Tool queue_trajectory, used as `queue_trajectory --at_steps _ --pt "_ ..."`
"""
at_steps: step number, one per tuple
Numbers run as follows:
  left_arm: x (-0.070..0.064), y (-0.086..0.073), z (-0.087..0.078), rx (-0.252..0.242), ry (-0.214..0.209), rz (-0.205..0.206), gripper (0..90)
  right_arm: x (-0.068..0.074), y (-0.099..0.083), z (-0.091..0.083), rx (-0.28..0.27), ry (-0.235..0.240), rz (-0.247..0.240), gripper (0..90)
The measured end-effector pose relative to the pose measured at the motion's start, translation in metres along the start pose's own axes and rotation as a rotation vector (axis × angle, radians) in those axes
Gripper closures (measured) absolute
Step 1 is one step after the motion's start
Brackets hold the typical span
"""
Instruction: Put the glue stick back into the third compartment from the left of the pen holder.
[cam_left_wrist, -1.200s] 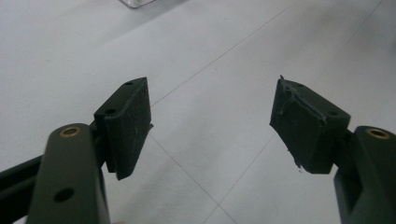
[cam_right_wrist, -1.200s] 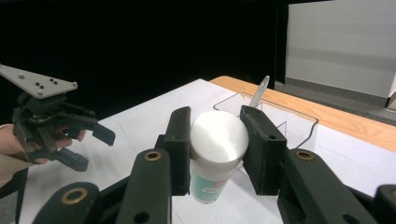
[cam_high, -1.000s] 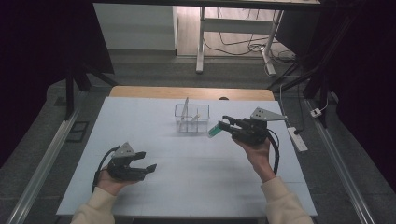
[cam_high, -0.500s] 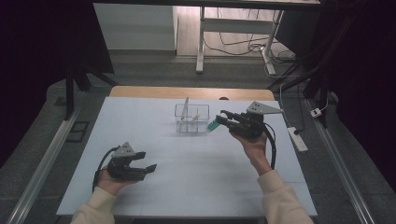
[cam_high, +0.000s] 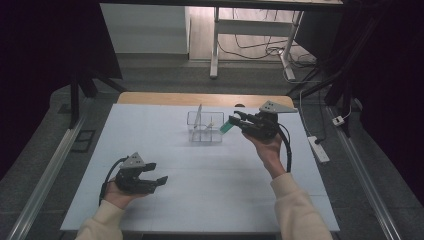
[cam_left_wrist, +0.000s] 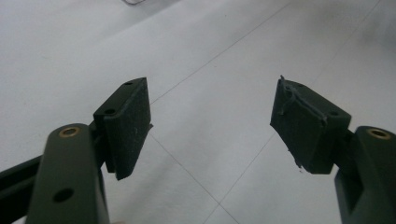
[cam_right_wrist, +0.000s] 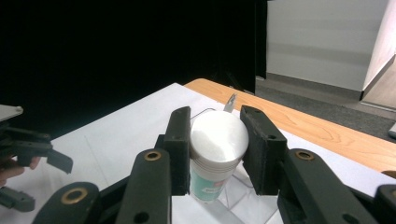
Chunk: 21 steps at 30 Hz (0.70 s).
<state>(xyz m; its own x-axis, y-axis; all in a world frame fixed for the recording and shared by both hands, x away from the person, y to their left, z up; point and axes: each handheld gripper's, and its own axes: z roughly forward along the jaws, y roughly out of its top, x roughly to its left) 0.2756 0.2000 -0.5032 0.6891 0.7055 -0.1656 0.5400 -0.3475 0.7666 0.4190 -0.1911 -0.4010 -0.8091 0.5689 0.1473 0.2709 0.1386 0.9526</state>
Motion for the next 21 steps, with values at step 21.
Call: queue_trajectory --at_steps 21 --pt "0.0 0.0 0.001 0.007 -0.008 0.0 28.7 -0.024 0.014 0.028 0.02 -0.058 0.033 64.4"
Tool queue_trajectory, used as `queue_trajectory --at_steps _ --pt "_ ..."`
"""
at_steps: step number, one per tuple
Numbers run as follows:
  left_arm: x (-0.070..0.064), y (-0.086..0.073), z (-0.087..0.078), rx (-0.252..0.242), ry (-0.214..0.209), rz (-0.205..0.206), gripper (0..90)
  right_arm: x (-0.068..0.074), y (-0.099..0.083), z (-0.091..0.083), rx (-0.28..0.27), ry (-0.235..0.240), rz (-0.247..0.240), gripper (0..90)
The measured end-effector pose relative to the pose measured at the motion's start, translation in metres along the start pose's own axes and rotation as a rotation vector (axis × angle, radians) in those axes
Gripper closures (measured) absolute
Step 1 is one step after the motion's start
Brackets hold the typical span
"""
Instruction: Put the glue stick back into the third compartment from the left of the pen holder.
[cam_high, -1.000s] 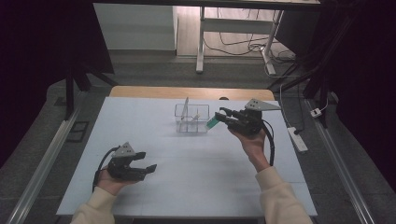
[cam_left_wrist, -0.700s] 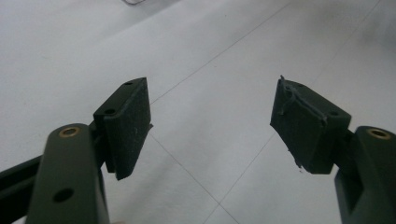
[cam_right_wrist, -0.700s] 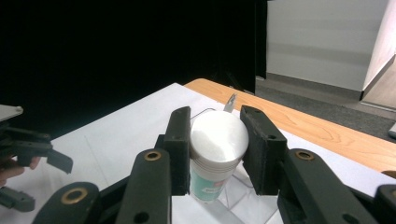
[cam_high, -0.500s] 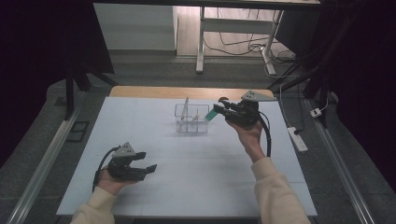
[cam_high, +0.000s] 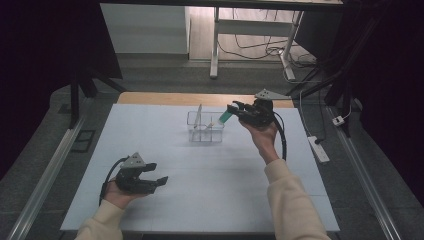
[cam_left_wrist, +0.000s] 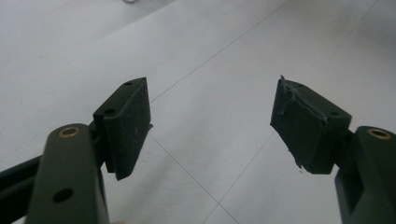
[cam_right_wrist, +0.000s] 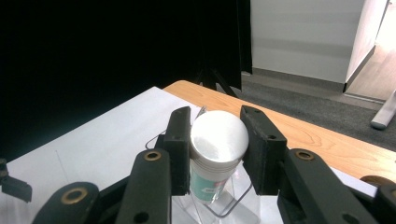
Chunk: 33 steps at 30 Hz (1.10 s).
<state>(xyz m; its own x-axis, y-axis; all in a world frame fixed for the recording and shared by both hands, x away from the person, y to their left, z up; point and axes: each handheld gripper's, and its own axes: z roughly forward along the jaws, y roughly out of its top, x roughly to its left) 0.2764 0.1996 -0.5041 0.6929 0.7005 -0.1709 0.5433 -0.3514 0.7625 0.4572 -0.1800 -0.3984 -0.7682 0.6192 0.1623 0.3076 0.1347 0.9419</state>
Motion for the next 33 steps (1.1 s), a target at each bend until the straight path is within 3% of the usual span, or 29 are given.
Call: queue_trajectory --at_steps 16,25,27,29,33 --pt "0.001 0.0 0.0 0.003 -0.001 -0.001 28.7 -0.01 -0.003 0.033 0.08 -0.042 0.004 64.3" --pt "0.001 0.0 0.0 0.002 -0.002 -0.002 28.7 -0.01 -0.005 0.038 0.092 -0.048 -0.004 64.0" --pt "0.001 0.0 0.0 0.002 -0.002 -0.002 28.7 -0.01 -0.005 0.037 0.087 -0.057 -0.007 61.9" --pt "0.001 0.0 0.0 0.003 -0.001 -0.001 28.6 -0.01 -0.004 0.037 0.069 -0.057 -0.002 54.0" --pt "0.001 0.0 0.001 0.005 -0.001 0.0 28.6 -0.008 -0.003 0.034 0.065 -0.061 -0.014 51.4"
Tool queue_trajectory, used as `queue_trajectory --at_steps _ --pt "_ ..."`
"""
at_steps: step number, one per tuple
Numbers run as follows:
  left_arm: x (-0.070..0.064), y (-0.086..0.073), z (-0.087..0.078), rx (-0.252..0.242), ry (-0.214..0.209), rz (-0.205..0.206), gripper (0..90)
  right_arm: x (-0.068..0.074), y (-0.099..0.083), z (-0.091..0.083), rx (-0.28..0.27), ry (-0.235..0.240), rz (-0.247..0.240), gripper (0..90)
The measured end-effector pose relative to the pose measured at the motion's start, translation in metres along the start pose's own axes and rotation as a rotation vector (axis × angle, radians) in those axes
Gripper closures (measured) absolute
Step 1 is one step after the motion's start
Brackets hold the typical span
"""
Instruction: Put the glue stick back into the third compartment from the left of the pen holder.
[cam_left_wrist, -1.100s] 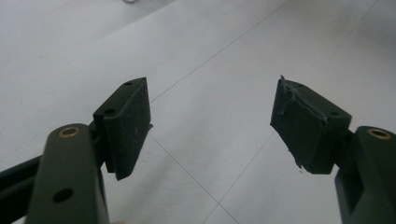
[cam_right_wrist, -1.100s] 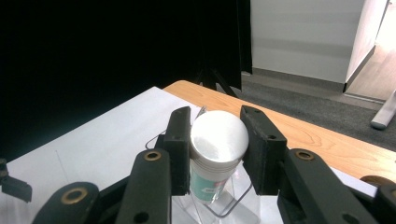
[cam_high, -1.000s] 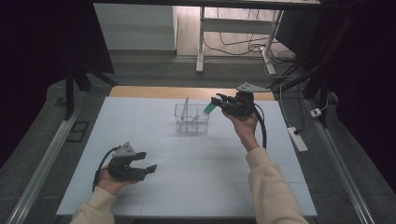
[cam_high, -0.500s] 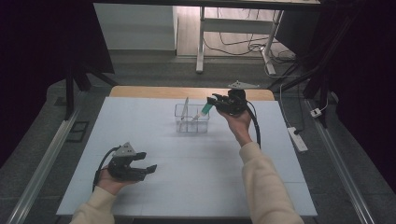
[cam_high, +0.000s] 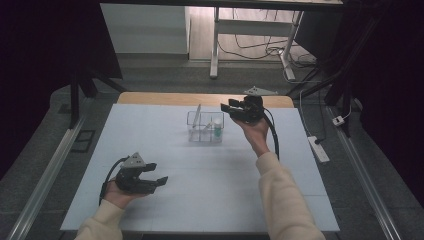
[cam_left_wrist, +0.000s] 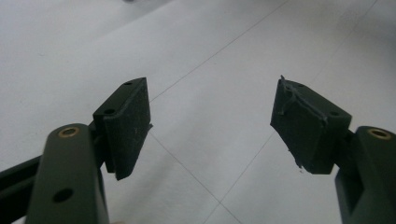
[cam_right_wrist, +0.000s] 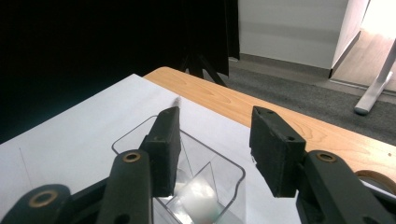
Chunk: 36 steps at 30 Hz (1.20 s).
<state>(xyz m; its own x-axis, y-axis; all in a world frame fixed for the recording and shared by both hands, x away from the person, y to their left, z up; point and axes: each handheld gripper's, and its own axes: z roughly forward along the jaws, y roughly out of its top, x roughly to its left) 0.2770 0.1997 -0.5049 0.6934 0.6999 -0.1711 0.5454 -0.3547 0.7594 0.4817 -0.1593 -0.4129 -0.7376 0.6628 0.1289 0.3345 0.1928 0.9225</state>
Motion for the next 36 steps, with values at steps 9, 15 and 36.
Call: queue_trajectory --at_steps 9,15,36 --pt "0.0 0.0 0.0 0.0 0.0 0.0 28.6 0.002 -0.003 -0.006 0.011 -0.001 -0.023 48.9" --pt "0.0 0.0 -0.001 -0.002 0.002 -0.002 28.6 0.003 -0.008 -0.012 0.031 0.002 -0.053 45.9" --pt "0.001 0.0 -0.001 -0.002 0.005 -0.003 28.4 0.007 -0.034 -0.047 0.026 0.039 -0.055 41.2"
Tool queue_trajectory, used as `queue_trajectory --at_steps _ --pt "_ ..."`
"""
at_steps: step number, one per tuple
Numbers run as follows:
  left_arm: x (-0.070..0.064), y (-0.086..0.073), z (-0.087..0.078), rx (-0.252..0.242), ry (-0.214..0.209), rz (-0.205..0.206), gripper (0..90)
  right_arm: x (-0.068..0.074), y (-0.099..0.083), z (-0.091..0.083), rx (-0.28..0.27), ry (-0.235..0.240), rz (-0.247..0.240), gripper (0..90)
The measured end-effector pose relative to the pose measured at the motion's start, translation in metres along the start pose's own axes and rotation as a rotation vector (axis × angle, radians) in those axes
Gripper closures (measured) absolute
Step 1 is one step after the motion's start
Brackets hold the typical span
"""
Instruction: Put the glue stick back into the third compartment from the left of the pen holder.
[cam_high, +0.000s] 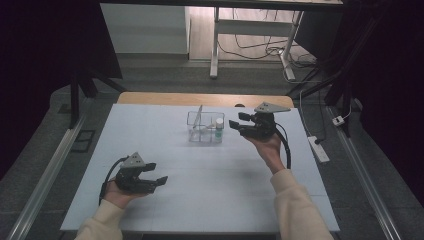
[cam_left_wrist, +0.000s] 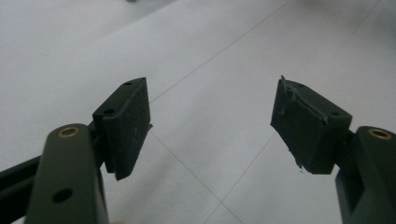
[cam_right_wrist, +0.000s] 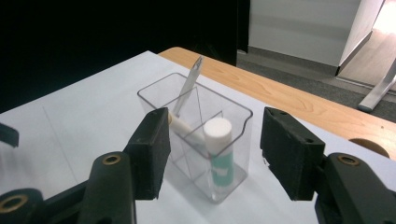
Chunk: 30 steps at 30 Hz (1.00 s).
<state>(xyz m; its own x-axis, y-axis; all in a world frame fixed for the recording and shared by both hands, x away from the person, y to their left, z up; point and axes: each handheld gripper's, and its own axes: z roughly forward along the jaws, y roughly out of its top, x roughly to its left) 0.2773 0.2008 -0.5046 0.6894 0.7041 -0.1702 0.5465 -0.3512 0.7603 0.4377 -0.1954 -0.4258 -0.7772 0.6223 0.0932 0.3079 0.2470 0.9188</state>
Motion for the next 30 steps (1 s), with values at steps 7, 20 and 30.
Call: queue_trajectory --at_steps 7,20,30 --pt "0.0 0.0 0.0 -0.002 0.003 -0.002 28.0 0.003 -0.014 -0.018 0.003 0.008 -0.004 39.3" --pt "0.0 0.0 0.0 -0.001 0.004 -0.002 27.6 0.008 -0.047 -0.051 0.035 0.015 -0.005 37.1" --pt "0.0 0.0 0.0 -0.004 0.009 -0.006 27.5 0.013 -0.071 -0.075 0.055 0.017 0.005 36.6"
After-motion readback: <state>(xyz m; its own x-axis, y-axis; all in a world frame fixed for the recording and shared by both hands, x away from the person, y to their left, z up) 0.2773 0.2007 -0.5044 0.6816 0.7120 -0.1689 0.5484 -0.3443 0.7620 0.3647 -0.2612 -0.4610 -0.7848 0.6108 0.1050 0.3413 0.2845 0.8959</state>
